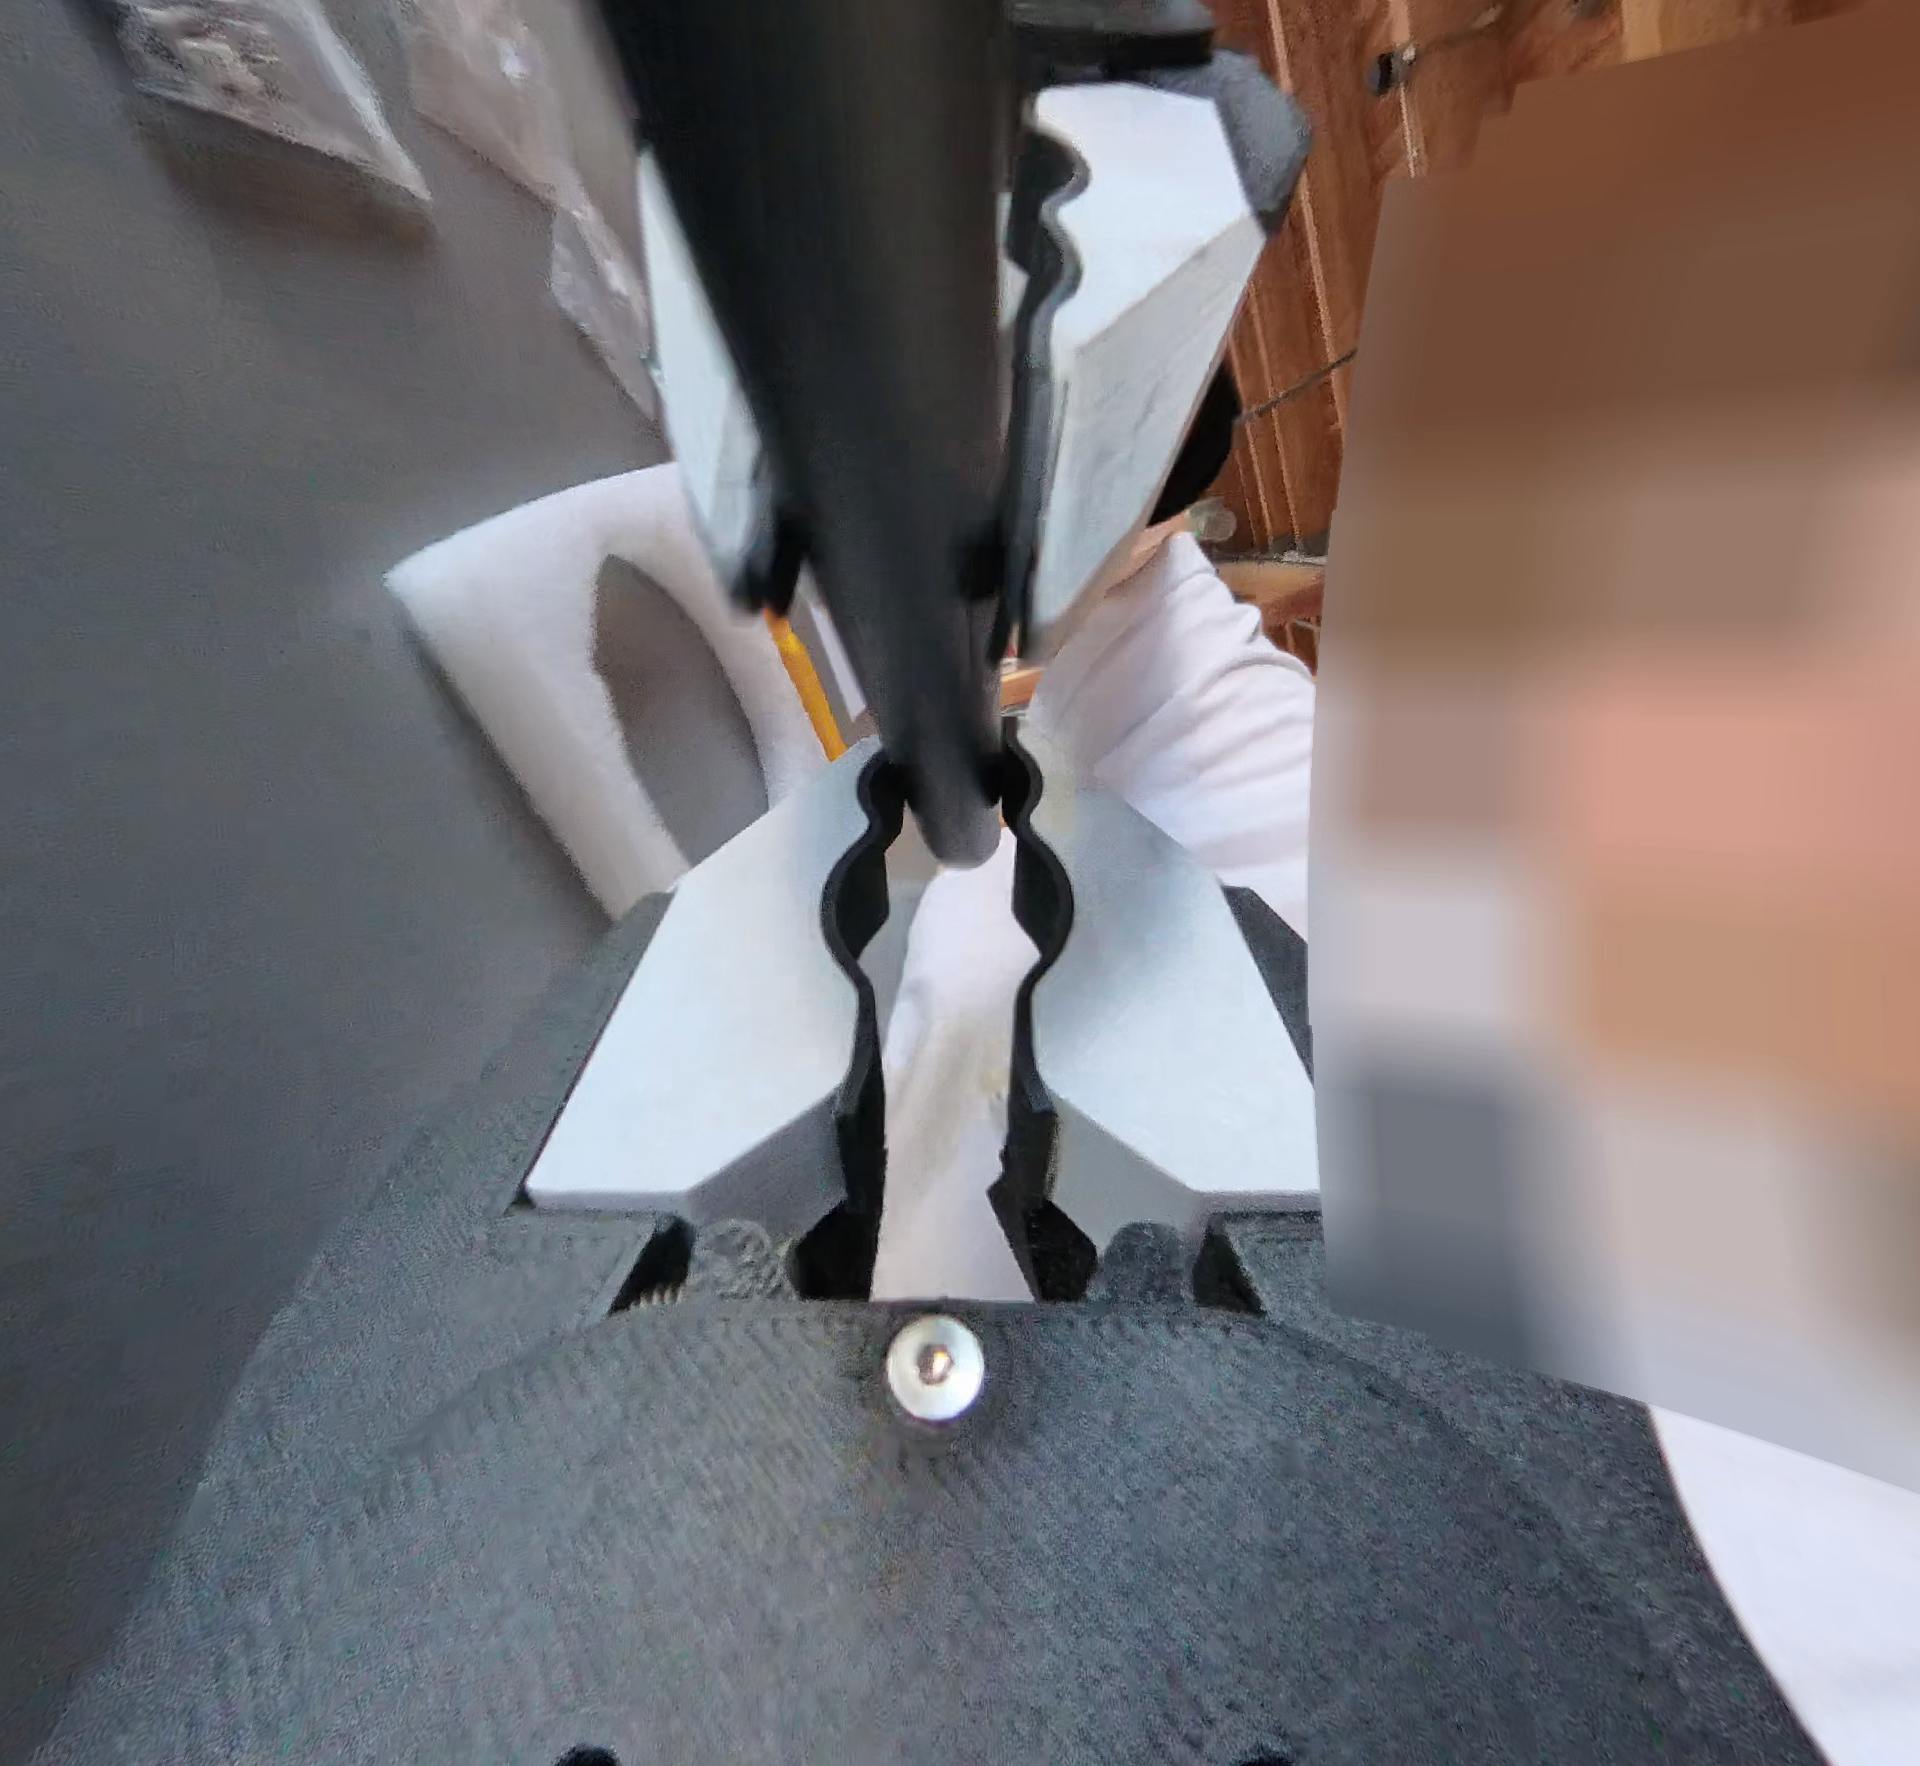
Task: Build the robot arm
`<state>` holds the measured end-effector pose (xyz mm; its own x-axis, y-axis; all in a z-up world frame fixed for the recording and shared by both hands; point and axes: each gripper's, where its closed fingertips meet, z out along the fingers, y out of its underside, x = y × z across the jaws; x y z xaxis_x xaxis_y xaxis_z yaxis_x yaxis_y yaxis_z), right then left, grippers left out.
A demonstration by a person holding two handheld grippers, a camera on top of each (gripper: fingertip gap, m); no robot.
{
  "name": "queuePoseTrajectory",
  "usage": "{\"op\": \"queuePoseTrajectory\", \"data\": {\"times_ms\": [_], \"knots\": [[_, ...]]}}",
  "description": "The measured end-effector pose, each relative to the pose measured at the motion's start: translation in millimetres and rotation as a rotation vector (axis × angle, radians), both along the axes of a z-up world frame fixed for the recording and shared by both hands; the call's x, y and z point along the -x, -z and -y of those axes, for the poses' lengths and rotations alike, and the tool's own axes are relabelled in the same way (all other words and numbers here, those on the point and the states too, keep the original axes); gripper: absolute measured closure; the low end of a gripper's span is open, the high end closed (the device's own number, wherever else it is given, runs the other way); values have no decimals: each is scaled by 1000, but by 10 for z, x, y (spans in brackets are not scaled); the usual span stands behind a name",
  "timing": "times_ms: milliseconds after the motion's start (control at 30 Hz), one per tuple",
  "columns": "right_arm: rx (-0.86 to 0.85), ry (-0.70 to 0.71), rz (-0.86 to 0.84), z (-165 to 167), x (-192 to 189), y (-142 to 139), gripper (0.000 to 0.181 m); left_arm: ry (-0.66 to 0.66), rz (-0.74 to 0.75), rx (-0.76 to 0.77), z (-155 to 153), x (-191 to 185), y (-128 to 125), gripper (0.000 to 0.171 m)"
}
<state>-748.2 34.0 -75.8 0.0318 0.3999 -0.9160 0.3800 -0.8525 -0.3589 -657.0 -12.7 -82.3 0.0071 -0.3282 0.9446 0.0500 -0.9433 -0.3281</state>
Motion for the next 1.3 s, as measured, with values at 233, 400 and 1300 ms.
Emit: {"op": "queuePoseTrajectory", "data": {"times_ms": [233,400,1300], "knots": [[-79,11,101,-2,-451,184,166,-62,-43,-71,141,30,118,137],[-190,-62,287,5,-642,453,166,-183,-145,-213,75,573,15,141],[-890,652,653,-1351,289,130,126,559,-111,-853,-2340,1748,-238,73]]}}
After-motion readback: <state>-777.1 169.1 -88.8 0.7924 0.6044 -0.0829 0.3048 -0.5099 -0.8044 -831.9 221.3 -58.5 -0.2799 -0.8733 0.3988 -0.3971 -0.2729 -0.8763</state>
